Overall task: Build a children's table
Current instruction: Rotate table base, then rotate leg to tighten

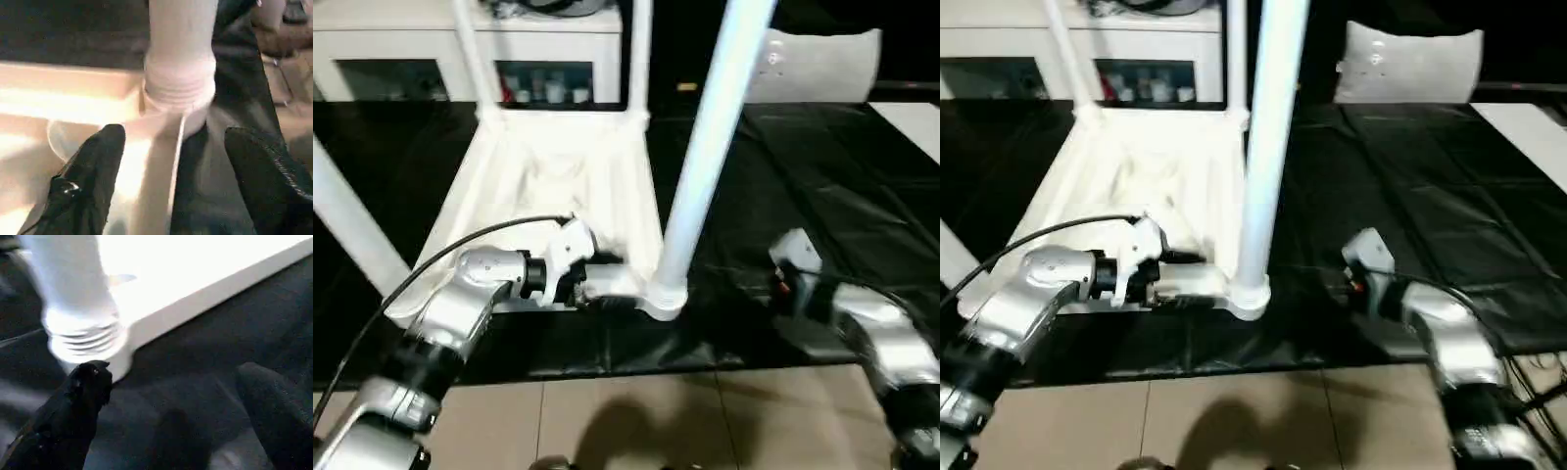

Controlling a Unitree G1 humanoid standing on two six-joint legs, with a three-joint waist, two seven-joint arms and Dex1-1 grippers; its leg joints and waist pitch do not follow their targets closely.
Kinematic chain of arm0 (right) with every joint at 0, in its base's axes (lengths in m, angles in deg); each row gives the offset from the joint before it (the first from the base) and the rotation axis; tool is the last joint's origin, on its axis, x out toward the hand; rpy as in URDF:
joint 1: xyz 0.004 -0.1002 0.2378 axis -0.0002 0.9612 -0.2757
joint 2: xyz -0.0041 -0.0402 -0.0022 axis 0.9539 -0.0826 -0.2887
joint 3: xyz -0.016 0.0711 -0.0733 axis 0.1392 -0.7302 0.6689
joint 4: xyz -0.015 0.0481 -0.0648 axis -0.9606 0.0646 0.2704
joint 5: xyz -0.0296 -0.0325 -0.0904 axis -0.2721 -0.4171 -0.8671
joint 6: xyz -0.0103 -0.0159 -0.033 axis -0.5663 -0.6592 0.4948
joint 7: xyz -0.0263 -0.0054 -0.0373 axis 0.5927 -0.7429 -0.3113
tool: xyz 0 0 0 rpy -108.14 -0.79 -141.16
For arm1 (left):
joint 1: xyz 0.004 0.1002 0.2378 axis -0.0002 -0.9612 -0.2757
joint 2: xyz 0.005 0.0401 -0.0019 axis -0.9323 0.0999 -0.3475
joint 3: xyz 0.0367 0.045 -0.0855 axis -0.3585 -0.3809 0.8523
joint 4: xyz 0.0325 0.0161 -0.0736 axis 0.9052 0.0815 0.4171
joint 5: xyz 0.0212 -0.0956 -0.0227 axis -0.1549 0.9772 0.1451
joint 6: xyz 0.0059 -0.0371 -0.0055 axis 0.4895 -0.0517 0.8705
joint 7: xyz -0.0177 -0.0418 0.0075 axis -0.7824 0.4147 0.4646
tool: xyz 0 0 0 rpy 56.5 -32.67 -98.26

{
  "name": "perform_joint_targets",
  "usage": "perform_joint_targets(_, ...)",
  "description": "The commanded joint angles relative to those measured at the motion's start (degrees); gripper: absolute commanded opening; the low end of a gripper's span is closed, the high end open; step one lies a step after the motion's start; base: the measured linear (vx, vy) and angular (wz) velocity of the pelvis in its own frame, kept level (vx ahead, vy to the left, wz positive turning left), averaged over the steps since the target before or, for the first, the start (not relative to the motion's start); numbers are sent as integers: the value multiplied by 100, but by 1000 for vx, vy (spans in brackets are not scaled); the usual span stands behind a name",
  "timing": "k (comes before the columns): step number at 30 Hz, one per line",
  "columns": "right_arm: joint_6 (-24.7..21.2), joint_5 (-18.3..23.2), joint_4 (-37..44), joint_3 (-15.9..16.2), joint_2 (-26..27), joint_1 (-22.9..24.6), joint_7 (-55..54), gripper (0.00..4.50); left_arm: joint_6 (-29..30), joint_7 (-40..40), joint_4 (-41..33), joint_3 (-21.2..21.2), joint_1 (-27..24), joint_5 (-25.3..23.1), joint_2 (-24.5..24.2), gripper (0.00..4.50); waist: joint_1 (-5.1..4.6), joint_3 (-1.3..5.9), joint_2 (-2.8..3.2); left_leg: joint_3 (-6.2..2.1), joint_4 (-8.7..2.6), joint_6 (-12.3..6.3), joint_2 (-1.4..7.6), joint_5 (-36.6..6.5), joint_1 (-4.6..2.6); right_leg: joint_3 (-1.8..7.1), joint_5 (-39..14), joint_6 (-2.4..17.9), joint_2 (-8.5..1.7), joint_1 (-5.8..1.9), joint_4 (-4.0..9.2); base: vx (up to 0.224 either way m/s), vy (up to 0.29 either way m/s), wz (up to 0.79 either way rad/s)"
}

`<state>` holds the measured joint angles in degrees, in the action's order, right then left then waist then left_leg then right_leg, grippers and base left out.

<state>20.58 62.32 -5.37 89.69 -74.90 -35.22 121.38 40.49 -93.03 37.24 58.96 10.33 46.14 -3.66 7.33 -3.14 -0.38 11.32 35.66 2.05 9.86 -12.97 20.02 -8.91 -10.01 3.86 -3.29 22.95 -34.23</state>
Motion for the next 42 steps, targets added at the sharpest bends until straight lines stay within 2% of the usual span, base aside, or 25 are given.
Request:
perform_joint_targets(1,-265,206,435,73,-166,125,255,450,-252,-126,305,-139,205,-215,-29,335,46,418,-1,-243,-409,-520,433,-416,-10,476,-1752,111,-669,-361,489,0,0,0)
perform_joint_targets(4,-503,379,781,118,-306,298,452,450,-397,-230,747,-131,393,-314,89,322,107,414,-10,-226,-400,-528,412,-430,-17,463,-1883,9,-665,-365,525,0,0,0)
perform_joint_targets(5,-555,395,857,129,-342,339,484,450,-468,-312,914,-117,456,-308,147,304,120,415,-13,-232,-411,-492,417,-435,-11,456,-1948,-11,-679,-369,533,0,0,0)
perform_joint_targets(6,-581,398,886,134,-360,356,502,450,-489,-360,1008,-120,494,-308,182,304,127,411,-15,-232,-411,-485,413,-447,-13,452,-2000,-32,-681,-363,547,0,0,0)
perform_joint_targets(7,-611,402,918,130,-374,373,522,450,-523,-410,1120,-134,541,-323,218,291,125,414,26,-234,-413,-446,424,-498,-23,451,-2026,-25,-684,-359,565,0,0,0)
perform_joint_targets(8,-678,414,984,118,-387,402,550,450,-607,-447,1290,-160,608,-358,272,291,127,408,5,-230,-417,-425,415,-538,-28,444,-2082,-43,-678,-359,578,0,0,0)
perform_joint_targets(9,-707,421,1010,114,-390,412,559,450,-645,-448,1352,-168,631,-374,293,272,131,412,0,-231,-415,-416,408,-530,-23,445,-2086,-52,-681,-366,578,0,0,0)
perform_joint_targets(13,-855,467,1181,131,-404,465,542,450,-775,-488,1696,-182,746,-434,422,251,153,420,-2,-237,-412,-413,406,-487,-12,437,-2066,-108,-687,-371,573,0,0,0)
perform_joint_targets(16,-941,494,1261,156,-409,474,501,450,-886,-500,2008,-161,842,-515,537,218,166,430,-7,-241,-409,-423,404,-445,-4,433,-1993,-127,-692,-383,564,0,0,0)
perform_joint_targets(18,-970,515,1286,159,-415,482,499,450,-1035,-446,2270,-152,924,-619,593,212,164,419,-9,-236,-409,-439,396,-464,-8,424,-2028,-142,-680,-365,586,0,0,0)
perform_joint_targets(19,-970,520,1285,157,-415,483,503,450,-1050,-418,2329,-159,944,-654,597,183,169,418,-13,-228,-405,-424,385,-481,-6,425,-2077,-168,-683,-372,589,0,0,0)
perform_joint_targets(20,-978,521,1278,149,-413,483,513,450,-1081,-412,2416,-164,975,-699,605,183,176,412,-6,-234,-413,-414,394,-514,-17,419,-2164,-194,-691,-367,608,0,0,0)
perform_joint_targets(23,-968,515,1251,144,-408,480,516,450,-1122,-467,2492,-173,999,-724,603,169,178,409,-10,-232,-416,-379,383,-551,-14,410,-2298,-266,-689,-374,627,0,0,0)
perform_joint_targets(26,-885,480,1142,145,-412,485,533,450,-1240,-519,2644,-210,1042,-820,598,126,177,408,-7,-229,-413,-376,376,-564,-18,405,-2364,-326,-688,-367,642,0,0,0)
perform_joint_targets(28,-861,474,1112,142,-410,486,535,450,-1309,-552,2736,-229,1067,-886,596,118,180,409,-5,-232,-415,-381,377,-557,-19,401,-2368,-359,-685,-365,648,0,0,0)
perform_joint_targets(29,-842,472,1098,141,-402,489,529,450,-1356,-592,2784,-243,1072,-923,592,97,176,411,-8,-233,-416,-376,379,-563,-21,397,-2363,-370,-684,-368,645,0,0,0)
perform_joint_targets(33,-809,476,1072,145,-398,482,541,450,-1450,-628,2904,-220,1105,-970,617,79,173,411,-8,-233,-416,-378,379,-561,-11,396,-2356,-384,-690,-370,647,0,0,0)
perform_joint_targets(42,-846,616,1051,144,-362,247,710,450,-1538,-889,2974,-232,1114,-1071,612,3,162,400,-9,-226,-418,-381,375,-616,-21,382,-2518,-386,-694,-370,678,0,0,0)
